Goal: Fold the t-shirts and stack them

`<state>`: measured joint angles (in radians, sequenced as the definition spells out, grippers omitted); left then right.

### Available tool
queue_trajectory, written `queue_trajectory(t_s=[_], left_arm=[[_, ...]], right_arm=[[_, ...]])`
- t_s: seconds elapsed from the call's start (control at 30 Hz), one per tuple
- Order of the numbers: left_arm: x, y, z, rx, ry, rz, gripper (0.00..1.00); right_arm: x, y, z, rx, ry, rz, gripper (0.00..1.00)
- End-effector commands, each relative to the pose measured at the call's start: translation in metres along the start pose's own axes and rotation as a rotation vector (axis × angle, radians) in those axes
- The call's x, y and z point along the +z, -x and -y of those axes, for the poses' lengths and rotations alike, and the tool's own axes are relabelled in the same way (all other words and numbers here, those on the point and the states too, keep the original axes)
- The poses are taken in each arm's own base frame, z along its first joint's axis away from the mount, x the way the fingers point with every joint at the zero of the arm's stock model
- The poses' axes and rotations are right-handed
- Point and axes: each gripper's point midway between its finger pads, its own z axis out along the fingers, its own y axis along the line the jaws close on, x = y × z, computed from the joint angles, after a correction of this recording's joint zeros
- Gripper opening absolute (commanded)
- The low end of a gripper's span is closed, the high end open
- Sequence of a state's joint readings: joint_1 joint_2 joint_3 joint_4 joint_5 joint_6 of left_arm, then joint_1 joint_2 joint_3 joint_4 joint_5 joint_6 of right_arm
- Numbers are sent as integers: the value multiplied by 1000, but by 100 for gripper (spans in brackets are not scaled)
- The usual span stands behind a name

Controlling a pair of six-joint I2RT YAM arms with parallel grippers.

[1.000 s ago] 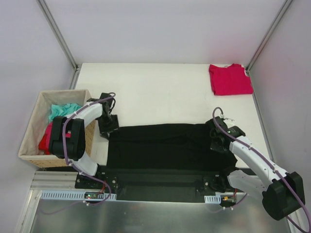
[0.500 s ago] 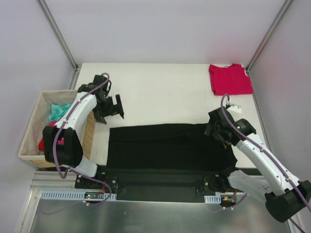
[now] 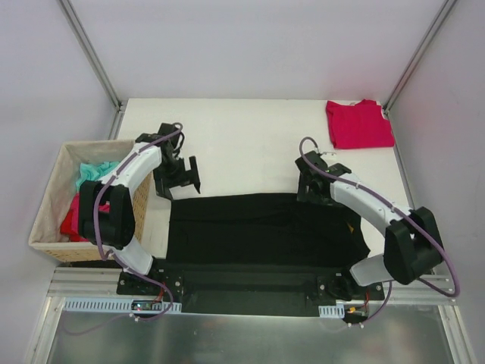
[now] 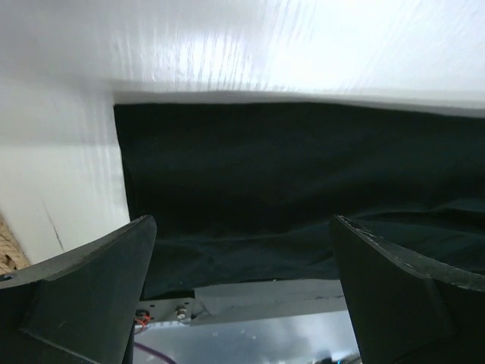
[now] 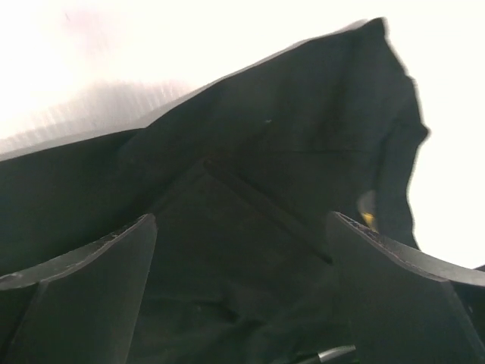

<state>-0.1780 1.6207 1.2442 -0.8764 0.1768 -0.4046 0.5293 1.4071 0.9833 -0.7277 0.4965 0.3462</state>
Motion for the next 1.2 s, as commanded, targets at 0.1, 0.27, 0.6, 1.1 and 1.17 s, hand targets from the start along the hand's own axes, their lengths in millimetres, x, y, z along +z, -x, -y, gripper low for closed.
queue_trajectory(t_s=[0.1, 0.27, 0.6, 1.1, 1.17], left_arm=[[28, -27, -1, -16, 8, -105, 99], [33, -36, 0, -13, 8, -136, 99], [54, -53, -12, -22, 52, -199, 99], [80, -28, -19, -29, 119, -224, 99], [79, -24, -19, -27, 131, -231, 99]], right_arm=[[28, -26, -21, -31, 28, -70, 98], [31, -34, -22, -38, 22, -92, 99], [45, -57, -23, -59, -8, -148, 99], [52, -23, -39, -146, -79, -130, 97], [56, -18, -41, -152, -88, -133, 97]])
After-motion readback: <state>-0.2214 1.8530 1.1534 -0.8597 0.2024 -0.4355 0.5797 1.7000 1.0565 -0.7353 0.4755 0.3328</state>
